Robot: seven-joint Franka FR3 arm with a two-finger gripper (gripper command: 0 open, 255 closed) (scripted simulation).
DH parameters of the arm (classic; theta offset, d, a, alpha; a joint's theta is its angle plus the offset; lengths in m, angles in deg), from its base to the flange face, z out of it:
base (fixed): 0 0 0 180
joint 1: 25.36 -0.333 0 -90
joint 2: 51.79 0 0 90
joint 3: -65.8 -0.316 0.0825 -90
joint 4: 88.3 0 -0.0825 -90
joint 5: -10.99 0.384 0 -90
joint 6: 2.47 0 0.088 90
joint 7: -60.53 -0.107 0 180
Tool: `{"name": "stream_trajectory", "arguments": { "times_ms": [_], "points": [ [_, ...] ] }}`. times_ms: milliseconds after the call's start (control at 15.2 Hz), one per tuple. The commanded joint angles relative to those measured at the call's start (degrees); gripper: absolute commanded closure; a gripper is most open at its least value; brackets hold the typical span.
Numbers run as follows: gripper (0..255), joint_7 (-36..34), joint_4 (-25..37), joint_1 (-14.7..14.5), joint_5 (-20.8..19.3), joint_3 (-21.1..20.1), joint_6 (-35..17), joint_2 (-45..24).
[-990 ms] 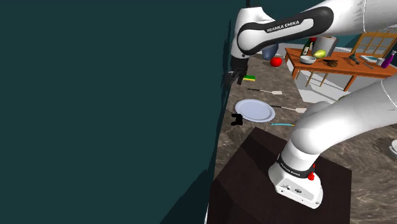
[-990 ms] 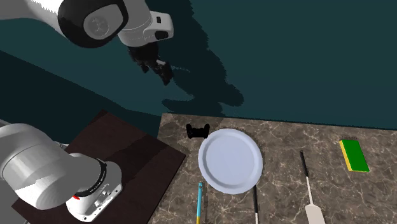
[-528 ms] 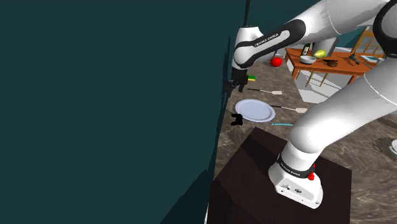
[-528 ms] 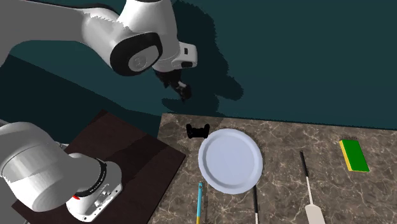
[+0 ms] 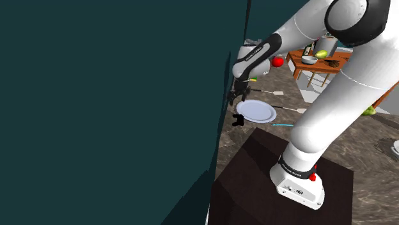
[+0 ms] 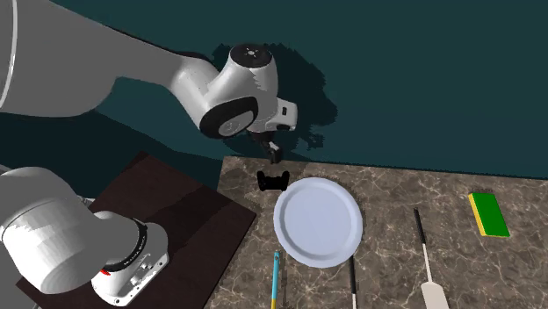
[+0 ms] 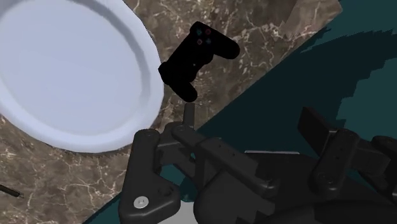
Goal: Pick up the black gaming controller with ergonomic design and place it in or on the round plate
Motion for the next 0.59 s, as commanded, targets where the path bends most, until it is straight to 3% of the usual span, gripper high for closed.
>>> {"name": "stream_trajectory", "arguments": {
  "times_ms": [0,528],
  "points": [
    [0,0.8,0.5,0.5,1.6,1.2,-3.6,-4.4],
    [0,7.0,5.4,4.4,12.6,2.0,-13.3,-20.9]
  ]
}}
